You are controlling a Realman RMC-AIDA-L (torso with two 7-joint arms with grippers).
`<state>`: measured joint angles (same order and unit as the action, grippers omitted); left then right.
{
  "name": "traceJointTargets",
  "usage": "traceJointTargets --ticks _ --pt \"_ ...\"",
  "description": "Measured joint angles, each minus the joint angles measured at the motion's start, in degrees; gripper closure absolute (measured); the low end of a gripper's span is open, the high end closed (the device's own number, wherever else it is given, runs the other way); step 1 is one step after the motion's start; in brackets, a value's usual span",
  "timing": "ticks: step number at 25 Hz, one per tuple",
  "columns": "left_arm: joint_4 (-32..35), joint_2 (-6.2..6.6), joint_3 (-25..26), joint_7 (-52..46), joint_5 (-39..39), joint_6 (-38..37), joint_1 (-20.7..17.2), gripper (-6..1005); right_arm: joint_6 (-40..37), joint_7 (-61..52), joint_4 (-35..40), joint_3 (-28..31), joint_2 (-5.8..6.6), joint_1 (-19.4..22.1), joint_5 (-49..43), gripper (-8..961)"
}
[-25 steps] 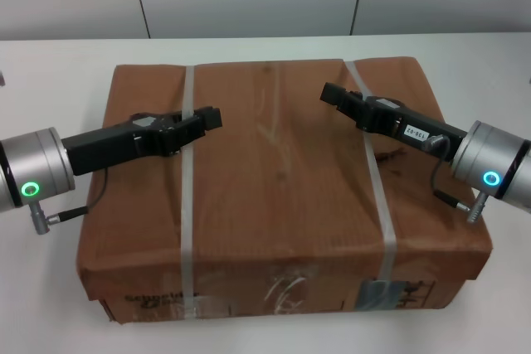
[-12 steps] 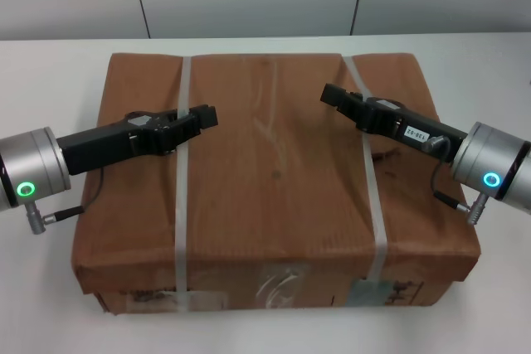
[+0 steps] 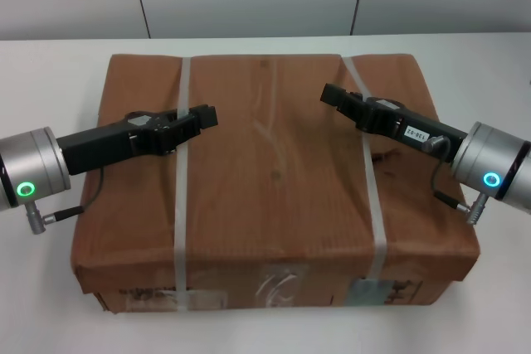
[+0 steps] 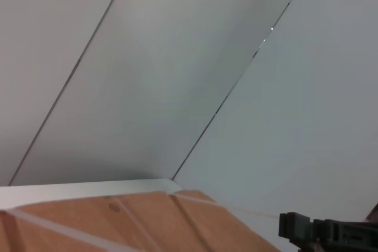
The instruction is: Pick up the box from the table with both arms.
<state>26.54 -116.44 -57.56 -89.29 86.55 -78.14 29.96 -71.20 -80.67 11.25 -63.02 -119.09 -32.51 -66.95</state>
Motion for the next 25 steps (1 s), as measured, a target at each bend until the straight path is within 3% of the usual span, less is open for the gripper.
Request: traceJointTargets --ticks 25 --pt "0.08 0.00 -0.01 0.04 -1.44 -1.45 -0.52 857 -2.94 0.67 -0.09 -0.32 0.00 1.32 4.11 916"
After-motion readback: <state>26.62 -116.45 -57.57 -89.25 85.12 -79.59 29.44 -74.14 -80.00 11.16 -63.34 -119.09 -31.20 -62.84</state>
